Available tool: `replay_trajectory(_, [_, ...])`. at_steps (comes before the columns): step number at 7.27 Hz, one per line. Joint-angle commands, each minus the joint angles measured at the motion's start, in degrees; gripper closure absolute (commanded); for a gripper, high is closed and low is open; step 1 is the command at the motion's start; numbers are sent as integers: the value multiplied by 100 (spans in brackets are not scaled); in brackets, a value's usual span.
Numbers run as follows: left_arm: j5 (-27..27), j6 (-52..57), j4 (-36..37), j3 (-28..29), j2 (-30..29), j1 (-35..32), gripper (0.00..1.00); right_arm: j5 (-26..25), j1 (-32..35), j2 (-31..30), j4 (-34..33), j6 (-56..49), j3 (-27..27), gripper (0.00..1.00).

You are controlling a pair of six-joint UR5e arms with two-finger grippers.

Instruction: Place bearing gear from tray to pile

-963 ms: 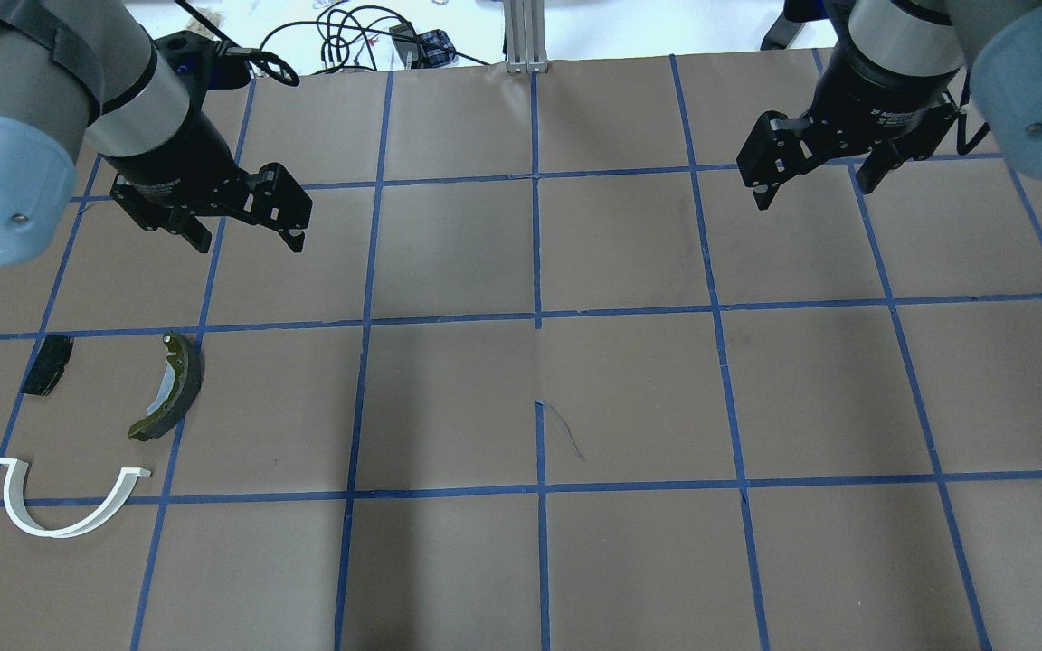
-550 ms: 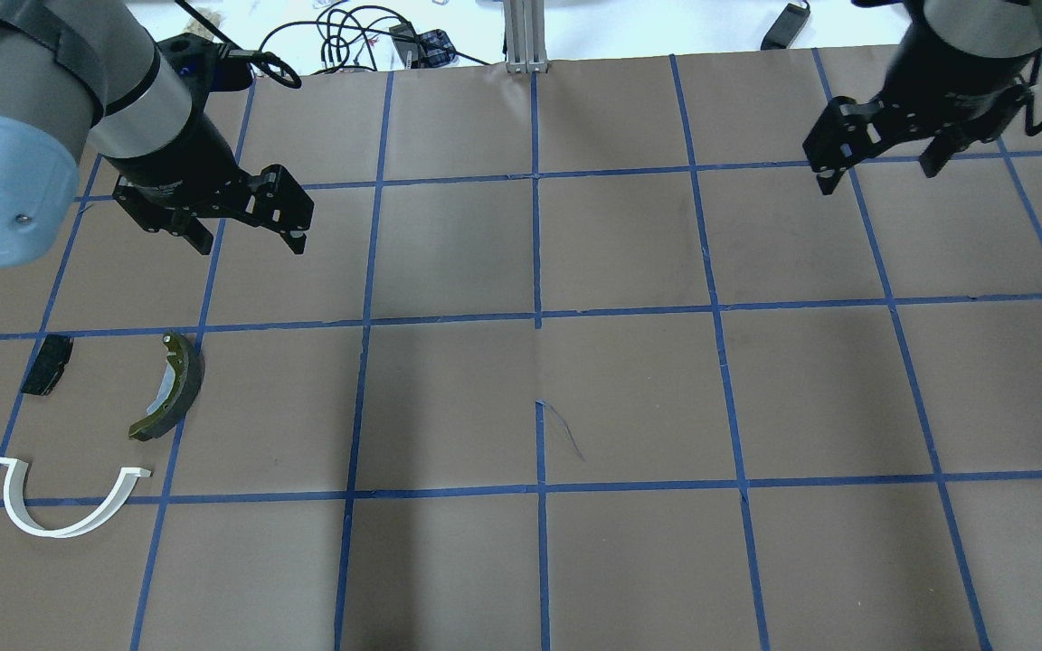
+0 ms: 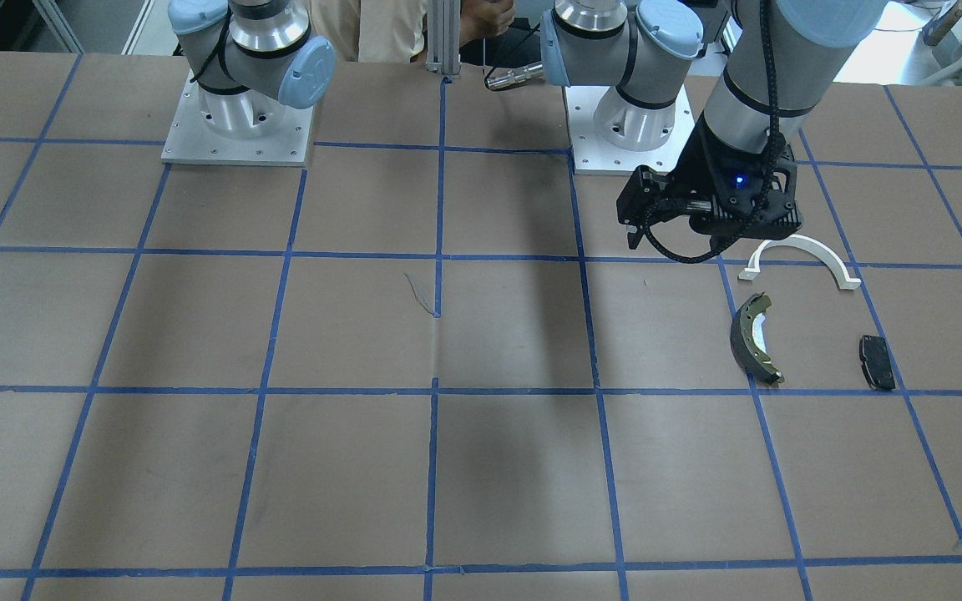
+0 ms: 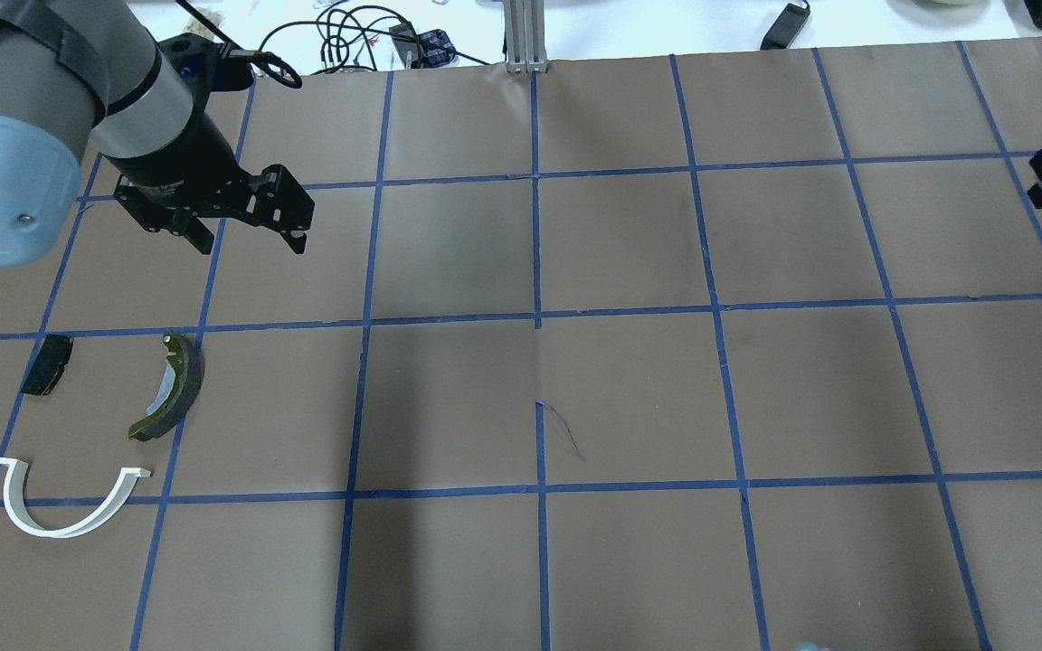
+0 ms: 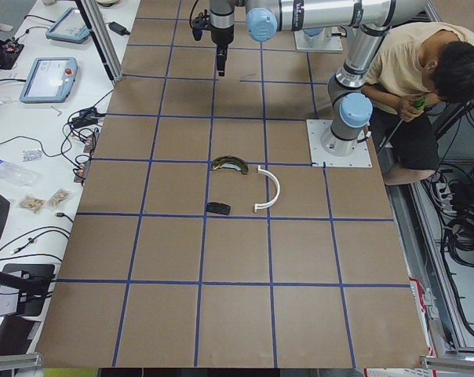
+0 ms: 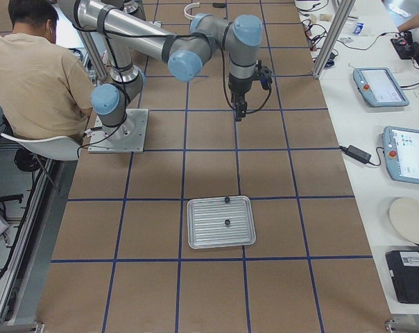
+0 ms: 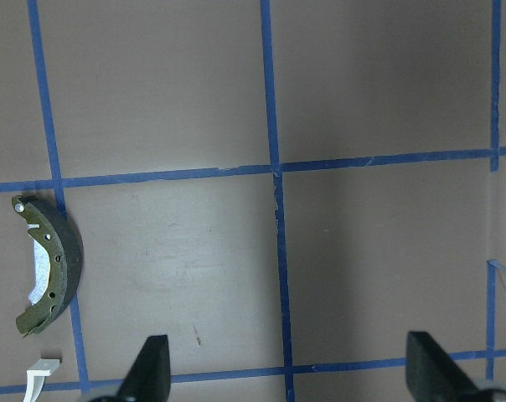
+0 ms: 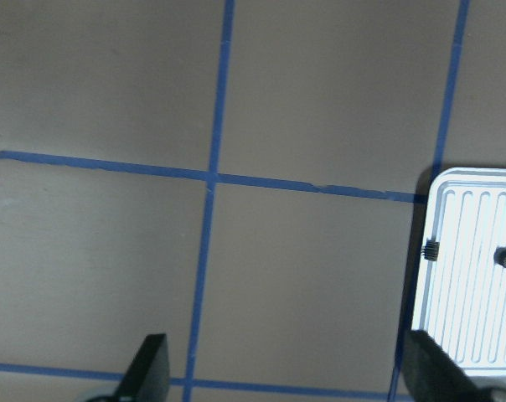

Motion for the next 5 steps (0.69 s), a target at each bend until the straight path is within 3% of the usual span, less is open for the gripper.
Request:
replay_trajectory(1, [-25, 9, 9, 2, -22, 3, 0, 65, -1014, 716, -814, -1816, 0, 0])
replay_trajectory(3, [-25, 9, 1, -6, -31, -6, 0, 109, -1543, 1402, -1308, -3389, 0, 0])
replay_trajectory(5, [-25, 9, -8, -6, -39, -6, 0, 100, -1895, 1929, -2139, -3345, -8, 0])
